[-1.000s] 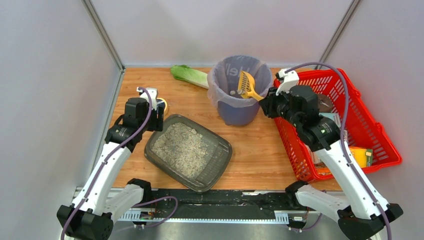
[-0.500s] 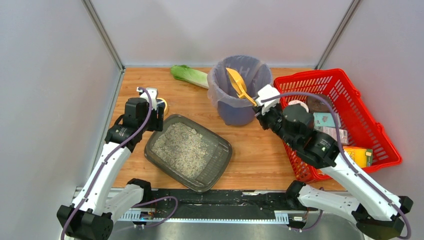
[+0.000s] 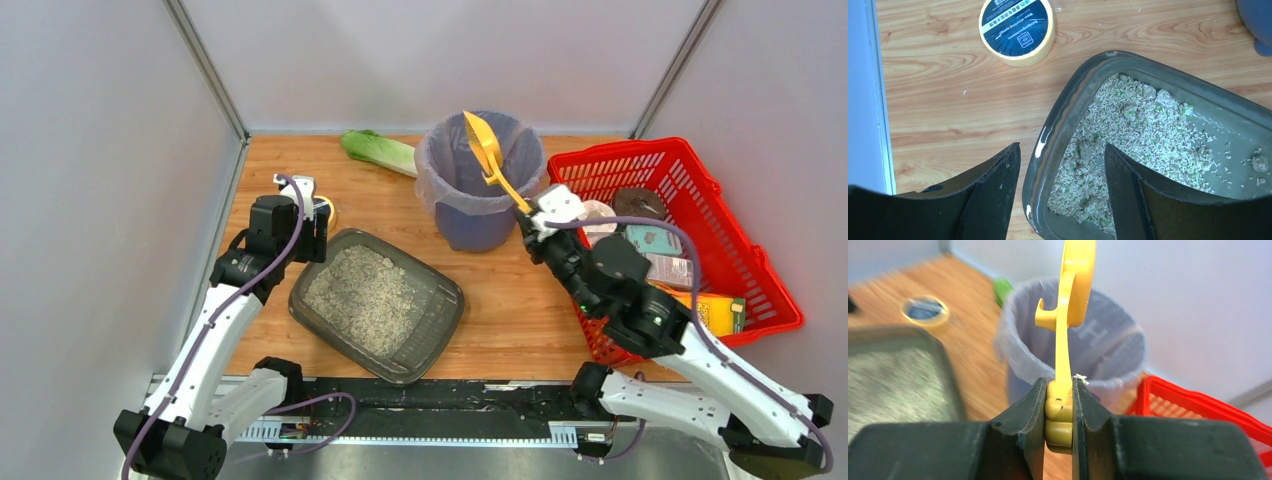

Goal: Clean the litter box

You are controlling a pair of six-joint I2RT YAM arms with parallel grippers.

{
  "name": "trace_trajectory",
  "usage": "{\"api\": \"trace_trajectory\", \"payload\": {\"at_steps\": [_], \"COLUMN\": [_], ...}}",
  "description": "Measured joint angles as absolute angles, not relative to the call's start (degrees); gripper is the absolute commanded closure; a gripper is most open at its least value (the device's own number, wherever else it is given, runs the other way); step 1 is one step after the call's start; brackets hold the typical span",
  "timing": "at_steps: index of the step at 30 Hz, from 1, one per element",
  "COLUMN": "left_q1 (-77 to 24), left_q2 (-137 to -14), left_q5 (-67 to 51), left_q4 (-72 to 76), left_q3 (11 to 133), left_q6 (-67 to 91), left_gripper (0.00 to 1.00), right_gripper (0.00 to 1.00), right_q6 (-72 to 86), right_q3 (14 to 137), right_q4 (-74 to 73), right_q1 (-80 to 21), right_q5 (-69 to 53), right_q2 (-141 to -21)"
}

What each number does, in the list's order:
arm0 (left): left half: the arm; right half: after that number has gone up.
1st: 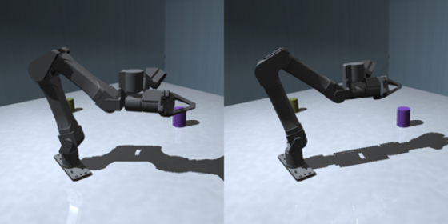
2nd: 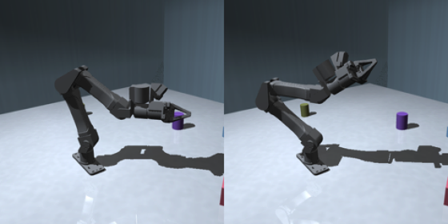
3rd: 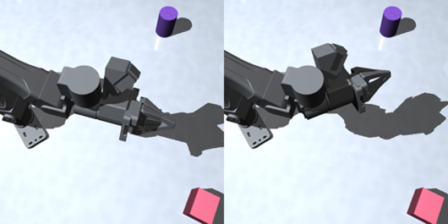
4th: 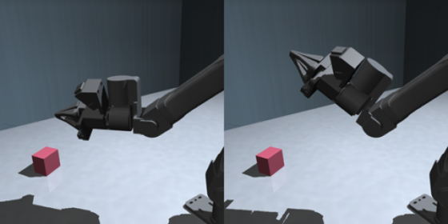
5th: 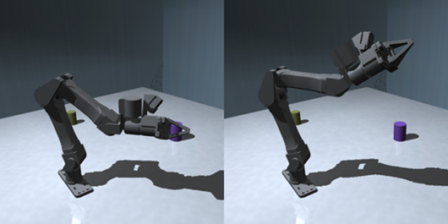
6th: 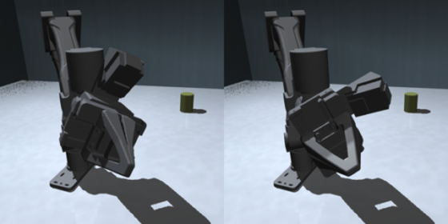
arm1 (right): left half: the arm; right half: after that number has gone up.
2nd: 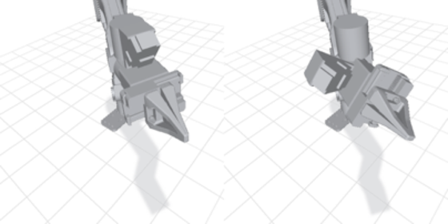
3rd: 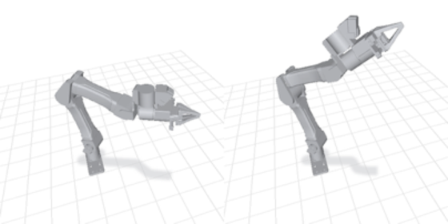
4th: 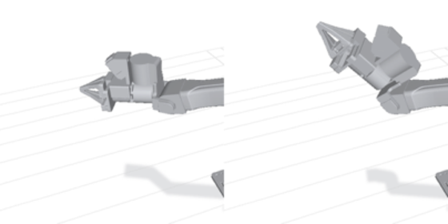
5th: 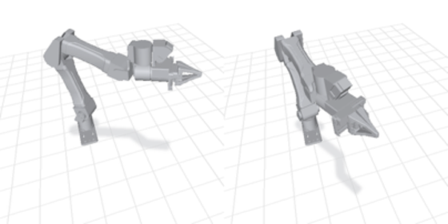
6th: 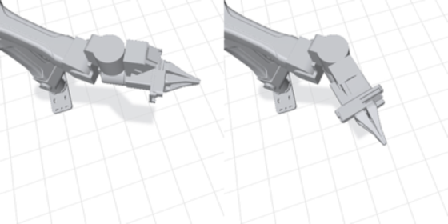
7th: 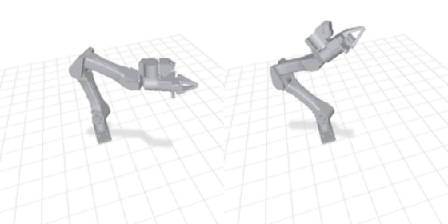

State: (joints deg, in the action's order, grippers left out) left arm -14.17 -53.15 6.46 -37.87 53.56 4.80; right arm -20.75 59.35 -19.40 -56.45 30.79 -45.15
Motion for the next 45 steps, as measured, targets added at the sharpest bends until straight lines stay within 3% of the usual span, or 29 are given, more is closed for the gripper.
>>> {"api": "trace_trajectory", "payload": {"at_steps": [7,16,28,45], "left_q1": [-14.2,-14.2,-14.2,-14.2], "left_q2": [-54.5,-54.8,-57.6,-64.7], "left_q5": [6.0,6.9,9.5,7.7], "left_q4": [-37.9,-37.9,-38.8,-41.0], "left_q3": [53.6,53.5,53.6,53.8], "left_q6": [4.8,4.5,4.5,4.6], "left_gripper": [0.29,0.23,0.23,0.26], "right_gripper": [1.0,1.0,1.0,1.0], "right_q6": [-4.4,17.8,36.4,57.7], "right_q3": [60.5,61.1,57.3,55.1], "right_q4": [-13.0,-16.5,-30.7,-30.6], "right_q1": [-56.4,-56.5,-56.6,-56.6], "right_q5": [16.6,5.8,-0.6,-6.4], "right_q2": [-37.0,-46.5,-48.2,-60.2]}}
